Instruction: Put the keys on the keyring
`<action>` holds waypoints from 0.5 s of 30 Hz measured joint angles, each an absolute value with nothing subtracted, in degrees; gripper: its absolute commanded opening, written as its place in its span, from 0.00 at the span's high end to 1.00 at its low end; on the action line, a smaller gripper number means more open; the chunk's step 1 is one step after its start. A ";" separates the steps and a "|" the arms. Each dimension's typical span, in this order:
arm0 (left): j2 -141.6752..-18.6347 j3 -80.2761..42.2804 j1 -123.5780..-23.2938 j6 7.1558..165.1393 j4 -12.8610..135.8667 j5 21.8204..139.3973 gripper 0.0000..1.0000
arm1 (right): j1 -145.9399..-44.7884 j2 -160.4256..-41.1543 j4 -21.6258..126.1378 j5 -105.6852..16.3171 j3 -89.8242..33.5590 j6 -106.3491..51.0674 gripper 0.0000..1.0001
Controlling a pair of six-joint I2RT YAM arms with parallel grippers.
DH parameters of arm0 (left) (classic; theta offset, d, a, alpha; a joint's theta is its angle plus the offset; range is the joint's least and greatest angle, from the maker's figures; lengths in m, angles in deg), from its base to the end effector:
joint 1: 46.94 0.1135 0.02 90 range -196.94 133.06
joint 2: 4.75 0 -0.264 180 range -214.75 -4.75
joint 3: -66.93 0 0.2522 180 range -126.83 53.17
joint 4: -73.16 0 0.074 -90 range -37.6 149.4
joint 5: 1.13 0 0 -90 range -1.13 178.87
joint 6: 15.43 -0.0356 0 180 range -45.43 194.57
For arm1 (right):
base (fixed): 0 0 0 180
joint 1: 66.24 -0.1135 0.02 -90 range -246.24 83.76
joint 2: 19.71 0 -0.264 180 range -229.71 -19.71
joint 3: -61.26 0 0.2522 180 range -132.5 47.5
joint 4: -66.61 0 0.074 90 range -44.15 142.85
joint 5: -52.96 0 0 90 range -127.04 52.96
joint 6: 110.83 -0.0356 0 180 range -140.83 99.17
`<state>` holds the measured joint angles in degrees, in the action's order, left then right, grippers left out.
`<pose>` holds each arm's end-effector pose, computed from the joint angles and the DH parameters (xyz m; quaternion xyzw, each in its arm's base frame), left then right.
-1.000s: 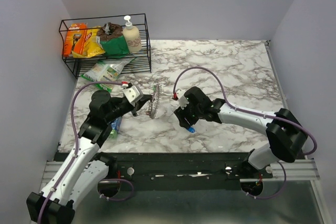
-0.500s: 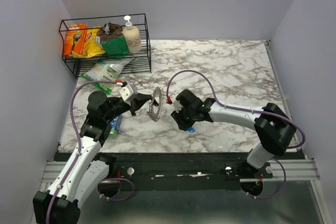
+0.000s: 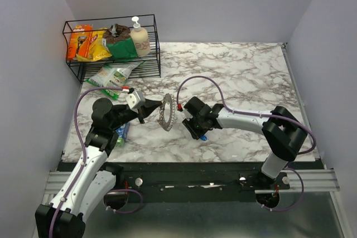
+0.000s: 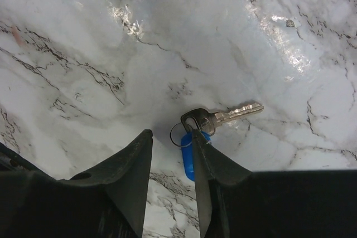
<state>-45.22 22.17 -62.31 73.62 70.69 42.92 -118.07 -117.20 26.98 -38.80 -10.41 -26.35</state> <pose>0.1565 -0.0696 0.3069 0.3684 0.5943 -0.3524 0.6220 0.2012 0.2577 0.1657 -0.3872 0.8970 0.1152 0.1793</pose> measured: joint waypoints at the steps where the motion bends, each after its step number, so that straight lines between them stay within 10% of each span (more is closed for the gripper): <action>1: -45.15 22.19 -62.31 73.64 70.84 42.89 1.00 | -118.07 -117.36 26.96 -38.41 -10.58 -26.45 0.61; 15: -44.28 22.78 -62.31 73.70 71.32 42.81 1.00 | -118.07 -117.46 26.09 -36.00 -11.22 -27.28 0.74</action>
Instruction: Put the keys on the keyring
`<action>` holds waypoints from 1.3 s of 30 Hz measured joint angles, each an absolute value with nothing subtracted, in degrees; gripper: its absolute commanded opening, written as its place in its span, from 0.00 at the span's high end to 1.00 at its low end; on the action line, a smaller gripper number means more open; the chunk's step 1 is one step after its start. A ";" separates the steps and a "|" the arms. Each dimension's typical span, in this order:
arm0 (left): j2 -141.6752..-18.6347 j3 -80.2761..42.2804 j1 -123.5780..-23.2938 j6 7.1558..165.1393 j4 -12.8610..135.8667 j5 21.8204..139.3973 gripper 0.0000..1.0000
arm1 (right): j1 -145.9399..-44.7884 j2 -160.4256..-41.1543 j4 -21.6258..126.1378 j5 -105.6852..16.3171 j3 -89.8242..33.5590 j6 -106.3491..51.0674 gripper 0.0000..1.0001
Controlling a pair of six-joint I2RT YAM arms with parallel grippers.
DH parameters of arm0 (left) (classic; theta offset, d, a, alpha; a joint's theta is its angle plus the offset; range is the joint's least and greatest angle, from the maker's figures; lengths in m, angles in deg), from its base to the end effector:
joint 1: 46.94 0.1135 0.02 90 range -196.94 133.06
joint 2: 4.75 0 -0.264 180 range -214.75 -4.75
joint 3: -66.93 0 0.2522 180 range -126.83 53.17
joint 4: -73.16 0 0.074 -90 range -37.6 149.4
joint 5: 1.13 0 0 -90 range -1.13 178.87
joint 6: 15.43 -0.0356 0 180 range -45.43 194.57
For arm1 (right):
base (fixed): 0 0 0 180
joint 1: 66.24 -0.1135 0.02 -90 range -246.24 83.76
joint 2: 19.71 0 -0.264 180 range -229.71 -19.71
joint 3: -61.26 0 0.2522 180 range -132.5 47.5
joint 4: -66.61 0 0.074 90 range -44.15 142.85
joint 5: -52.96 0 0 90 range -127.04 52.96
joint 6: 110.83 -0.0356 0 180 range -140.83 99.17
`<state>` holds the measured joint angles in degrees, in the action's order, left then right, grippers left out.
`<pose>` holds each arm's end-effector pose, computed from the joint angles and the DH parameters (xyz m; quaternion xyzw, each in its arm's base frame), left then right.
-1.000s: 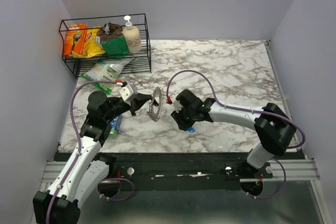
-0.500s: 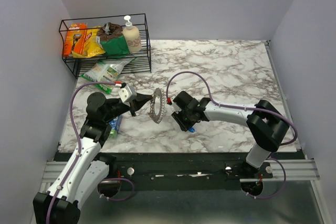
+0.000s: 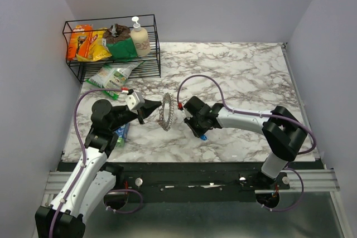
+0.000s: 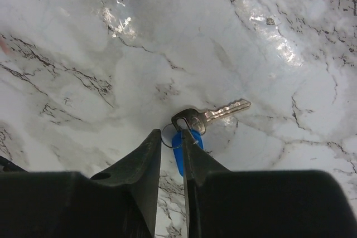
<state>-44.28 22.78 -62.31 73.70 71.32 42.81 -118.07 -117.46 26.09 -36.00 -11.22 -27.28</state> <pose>0.1536 -0.0688 0.3066 0.3701 0.5884 -0.3518 0.6270 0.2036 0.2579 0.1675 -0.3754 0.9028 0.0944 0.1875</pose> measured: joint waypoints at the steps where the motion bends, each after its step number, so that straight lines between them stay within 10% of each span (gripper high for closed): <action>1: -44.19 22.78 -62.31 73.70 71.34 42.81 1.00 | -118.07 -117.36 26.11 -36.00 -11.30 -27.31 0.75; 39: -43.42 23.02 -62.31 73.51 71.32 42.70 1.00 | -106.22 -100.83 32.58 -40.59 -0.51 -42.21 0.66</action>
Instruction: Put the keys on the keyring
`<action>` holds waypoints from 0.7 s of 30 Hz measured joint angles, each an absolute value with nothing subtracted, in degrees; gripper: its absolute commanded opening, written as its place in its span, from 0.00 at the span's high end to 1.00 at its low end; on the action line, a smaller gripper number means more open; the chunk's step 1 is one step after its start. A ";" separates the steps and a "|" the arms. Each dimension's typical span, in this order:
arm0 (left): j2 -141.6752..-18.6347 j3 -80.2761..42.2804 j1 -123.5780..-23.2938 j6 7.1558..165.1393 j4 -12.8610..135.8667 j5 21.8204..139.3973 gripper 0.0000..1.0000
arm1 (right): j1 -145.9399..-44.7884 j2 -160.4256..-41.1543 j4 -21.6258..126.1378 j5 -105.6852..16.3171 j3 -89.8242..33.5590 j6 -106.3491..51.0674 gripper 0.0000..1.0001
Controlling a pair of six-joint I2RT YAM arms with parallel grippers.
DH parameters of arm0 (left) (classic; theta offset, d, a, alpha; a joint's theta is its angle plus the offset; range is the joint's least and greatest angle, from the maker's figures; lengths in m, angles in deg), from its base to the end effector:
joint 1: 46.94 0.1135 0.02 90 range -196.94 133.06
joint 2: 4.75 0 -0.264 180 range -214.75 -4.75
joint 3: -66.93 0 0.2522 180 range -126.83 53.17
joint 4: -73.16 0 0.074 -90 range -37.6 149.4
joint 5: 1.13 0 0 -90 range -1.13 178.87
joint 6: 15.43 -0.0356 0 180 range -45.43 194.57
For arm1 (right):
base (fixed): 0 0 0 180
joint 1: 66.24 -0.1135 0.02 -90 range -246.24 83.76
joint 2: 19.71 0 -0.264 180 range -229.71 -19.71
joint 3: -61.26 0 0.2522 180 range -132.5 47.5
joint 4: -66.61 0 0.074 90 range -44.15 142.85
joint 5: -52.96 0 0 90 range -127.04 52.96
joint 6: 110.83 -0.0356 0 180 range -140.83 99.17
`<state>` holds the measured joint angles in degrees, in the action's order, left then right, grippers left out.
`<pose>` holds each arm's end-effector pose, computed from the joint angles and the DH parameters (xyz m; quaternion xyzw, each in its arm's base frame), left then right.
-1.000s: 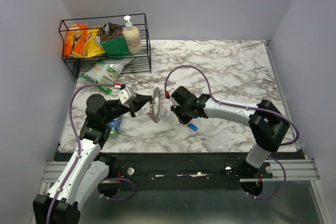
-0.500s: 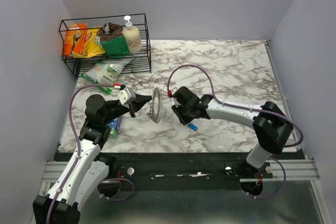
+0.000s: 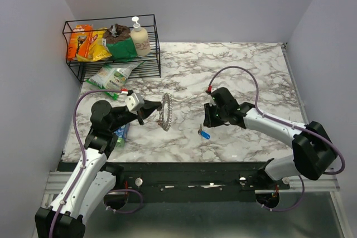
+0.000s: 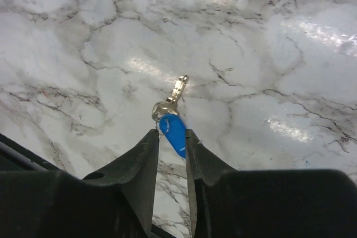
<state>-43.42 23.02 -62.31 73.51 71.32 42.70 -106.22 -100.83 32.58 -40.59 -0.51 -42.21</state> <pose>0.1509 -0.0681 0.3073 0.3726 0.5837 -0.3502 0.6308 0.2151 0.1832 0.2029 -0.1630 0.9349 0.1855 0.2551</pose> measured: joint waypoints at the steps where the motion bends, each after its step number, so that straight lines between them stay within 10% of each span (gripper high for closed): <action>1: -43.42 23.02 -62.31 73.51 71.32 42.70 1.00 | -105.26 -100.61 33.02 -41.62 -0.14 -42.52 0.66; 21: -43.42 23.04 -62.29 73.53 71.34 41.71 1.00 | -103.56 -105.01 36.82 -52.92 1.96 -48.44 0.67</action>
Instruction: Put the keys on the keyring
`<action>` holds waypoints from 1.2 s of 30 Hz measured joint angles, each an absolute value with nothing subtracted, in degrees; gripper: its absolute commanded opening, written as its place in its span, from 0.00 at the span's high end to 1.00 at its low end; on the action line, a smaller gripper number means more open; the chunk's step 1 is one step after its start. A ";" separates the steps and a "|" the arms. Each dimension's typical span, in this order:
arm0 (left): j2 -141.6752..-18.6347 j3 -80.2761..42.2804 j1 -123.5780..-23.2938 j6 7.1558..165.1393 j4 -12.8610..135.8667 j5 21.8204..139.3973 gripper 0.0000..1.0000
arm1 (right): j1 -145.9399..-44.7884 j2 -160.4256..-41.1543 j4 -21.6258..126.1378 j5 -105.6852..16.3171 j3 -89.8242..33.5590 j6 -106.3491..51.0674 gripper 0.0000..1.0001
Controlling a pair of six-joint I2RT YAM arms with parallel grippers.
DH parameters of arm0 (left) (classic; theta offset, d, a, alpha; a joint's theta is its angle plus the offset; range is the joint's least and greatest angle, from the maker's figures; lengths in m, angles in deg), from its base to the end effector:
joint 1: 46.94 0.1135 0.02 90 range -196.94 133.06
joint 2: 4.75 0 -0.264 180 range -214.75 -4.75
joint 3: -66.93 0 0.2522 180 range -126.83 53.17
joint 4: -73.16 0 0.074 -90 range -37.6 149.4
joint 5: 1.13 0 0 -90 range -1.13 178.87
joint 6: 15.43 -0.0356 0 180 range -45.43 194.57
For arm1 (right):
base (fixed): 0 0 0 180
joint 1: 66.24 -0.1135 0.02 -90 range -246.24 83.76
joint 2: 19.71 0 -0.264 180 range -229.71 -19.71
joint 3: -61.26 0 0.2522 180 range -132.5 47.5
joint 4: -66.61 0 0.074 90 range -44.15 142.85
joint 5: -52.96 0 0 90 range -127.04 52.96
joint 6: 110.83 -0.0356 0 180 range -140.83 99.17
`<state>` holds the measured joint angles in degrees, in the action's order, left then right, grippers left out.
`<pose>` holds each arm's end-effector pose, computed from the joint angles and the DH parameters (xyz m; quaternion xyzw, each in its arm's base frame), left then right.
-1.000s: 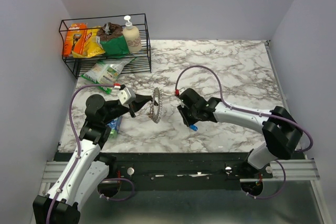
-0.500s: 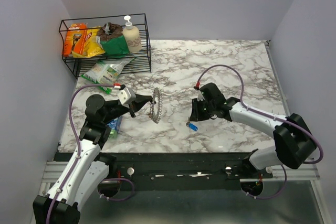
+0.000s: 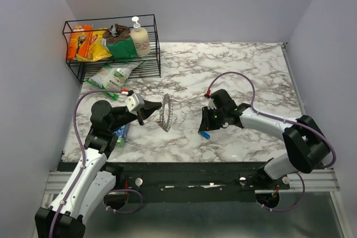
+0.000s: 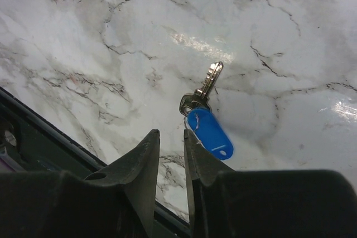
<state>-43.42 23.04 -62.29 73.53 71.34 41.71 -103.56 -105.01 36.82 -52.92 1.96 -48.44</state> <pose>0.1503 -0.0683 0.3072 0.3778 0.5806 -0.3553 0.6276 0.2215 0.1811 0.1765 -0.1206 0.9398 0.2678 0.1749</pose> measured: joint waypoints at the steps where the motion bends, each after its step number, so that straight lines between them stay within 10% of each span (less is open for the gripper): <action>1: -43.42 23.04 -62.29 73.53 71.34 41.65 1.00 | -103.56 -105.16 36.82 -52.83 1.96 -48.46 0.67; 23: -43.18 23.22 -62.27 73.53 71.74 41.04 1.00 | -103.56 -109.88 37.13 -52.55 1.96 -48.44 0.67; 36: -42.88 23.63 -62.27 73.53 72.00 40.36 1.00 | -103.56 -111.50 38.63 -53.88 1.68 -48.38 0.88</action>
